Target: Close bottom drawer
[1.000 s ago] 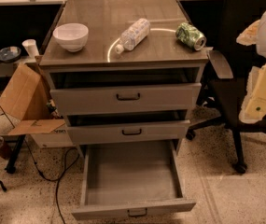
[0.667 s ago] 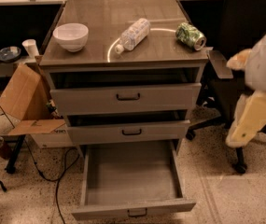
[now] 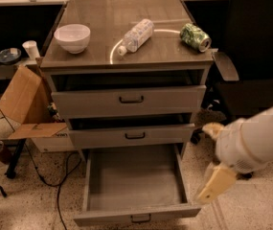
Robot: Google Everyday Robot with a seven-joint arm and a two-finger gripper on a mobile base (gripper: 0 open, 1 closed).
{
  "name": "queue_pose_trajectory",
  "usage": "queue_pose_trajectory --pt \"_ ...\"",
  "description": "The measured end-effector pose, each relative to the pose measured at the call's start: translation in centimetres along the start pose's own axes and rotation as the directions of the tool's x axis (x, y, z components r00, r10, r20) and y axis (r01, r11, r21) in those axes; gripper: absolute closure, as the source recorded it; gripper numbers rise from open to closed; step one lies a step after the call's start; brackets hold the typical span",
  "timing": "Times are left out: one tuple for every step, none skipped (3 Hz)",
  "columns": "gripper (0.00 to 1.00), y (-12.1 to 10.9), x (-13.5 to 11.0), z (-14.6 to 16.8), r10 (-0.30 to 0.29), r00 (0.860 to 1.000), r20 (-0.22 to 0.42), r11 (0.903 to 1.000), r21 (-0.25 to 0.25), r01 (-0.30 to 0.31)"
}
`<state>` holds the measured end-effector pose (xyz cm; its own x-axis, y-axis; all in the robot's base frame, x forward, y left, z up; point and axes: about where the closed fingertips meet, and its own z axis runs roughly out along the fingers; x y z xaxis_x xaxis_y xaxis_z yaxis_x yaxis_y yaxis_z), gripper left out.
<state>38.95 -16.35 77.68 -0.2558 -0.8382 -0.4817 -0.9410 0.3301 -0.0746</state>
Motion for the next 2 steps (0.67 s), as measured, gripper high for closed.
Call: queue_pose_trajectory --pt "0.0 4.2 3.2 10.5 0.098 0.994 0.046 0.9882 -0.123 -0.092" --pt "0.0 8.7 6.5 20.2 0.174 0.984 0.047 0.958 -0.239 -0.159"
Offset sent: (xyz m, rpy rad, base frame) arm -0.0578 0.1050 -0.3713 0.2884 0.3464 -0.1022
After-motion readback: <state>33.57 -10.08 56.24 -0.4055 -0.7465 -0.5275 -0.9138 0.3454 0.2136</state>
